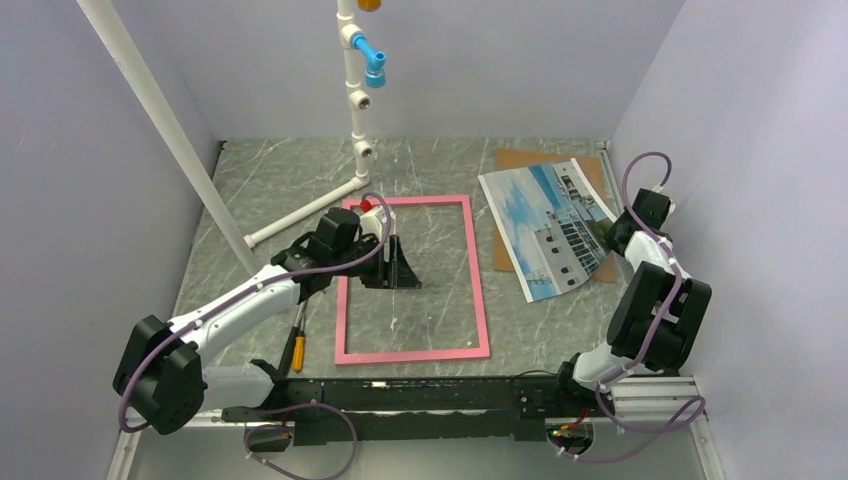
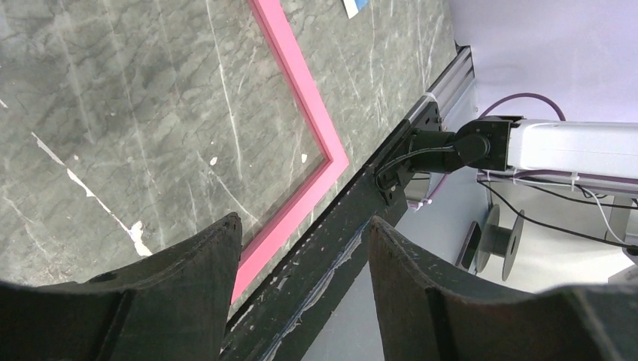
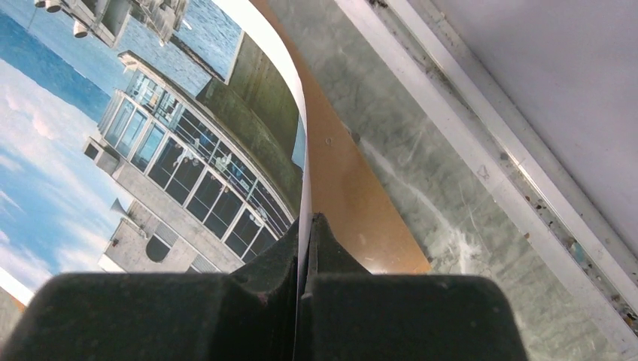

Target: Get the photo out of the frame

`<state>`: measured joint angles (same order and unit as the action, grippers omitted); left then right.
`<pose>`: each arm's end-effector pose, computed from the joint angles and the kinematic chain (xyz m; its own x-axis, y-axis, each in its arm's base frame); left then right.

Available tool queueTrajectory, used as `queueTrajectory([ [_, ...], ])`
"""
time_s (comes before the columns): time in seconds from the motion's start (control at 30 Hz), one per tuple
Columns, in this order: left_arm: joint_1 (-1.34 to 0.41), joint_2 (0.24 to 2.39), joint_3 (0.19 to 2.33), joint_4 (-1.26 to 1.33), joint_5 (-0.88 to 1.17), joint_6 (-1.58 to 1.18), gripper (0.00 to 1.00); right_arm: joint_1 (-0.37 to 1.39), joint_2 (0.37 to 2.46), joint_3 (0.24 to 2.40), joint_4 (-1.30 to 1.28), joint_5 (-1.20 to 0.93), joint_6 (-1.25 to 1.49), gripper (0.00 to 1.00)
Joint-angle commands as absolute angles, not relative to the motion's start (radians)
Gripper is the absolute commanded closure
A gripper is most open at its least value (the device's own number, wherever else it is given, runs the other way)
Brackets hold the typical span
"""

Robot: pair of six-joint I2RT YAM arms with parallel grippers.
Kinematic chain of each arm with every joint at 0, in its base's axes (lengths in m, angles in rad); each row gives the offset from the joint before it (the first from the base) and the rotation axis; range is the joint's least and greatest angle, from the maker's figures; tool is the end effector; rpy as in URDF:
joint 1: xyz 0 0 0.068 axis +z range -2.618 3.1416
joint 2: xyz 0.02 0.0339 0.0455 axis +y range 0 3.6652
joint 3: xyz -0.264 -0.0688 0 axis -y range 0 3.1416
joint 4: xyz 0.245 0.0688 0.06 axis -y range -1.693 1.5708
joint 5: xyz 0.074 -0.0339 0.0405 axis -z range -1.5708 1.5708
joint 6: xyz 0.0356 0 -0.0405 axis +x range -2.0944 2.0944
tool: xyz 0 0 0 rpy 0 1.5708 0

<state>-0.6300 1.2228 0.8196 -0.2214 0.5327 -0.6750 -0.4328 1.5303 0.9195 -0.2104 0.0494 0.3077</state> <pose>0.2025 -0.1700 0.2595 -0.8941 -0.0143 -0.4477 0.3608 0.5692 -0.7388 0.2889 -0.1354 0.2057 -0.4971 0.5629 -0.6603 0.6296 0.7577 0.1719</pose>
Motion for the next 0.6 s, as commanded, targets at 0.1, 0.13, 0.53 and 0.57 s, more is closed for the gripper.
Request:
queueTrajectory([
  [0.1, -0.632, 1.233, 0.831, -0.169, 0.563, -0.684, 0.35, -0.446, 1.558, 0.896, -0.092, 0.104, 0.348, 1.00],
  [0.13, -0.633, 1.231, 0.829, -0.169, 0.562, -0.686, 0.35, -0.447, 1.562, 0.898, -0.090, 0.095, 0.344, 1.00],
  [0.53, -0.633, 1.149, 0.790, -0.186, 0.538, -0.696, 0.34, -0.433, 1.535, 0.995, -0.233, 0.230, 0.335, 0.30],
  [0.57, -0.633, 1.144, 0.787, -0.184, 0.539, -0.698, 0.34, -0.431, 1.531, 0.999, -0.243, 0.256, 0.339, 0.25],
])
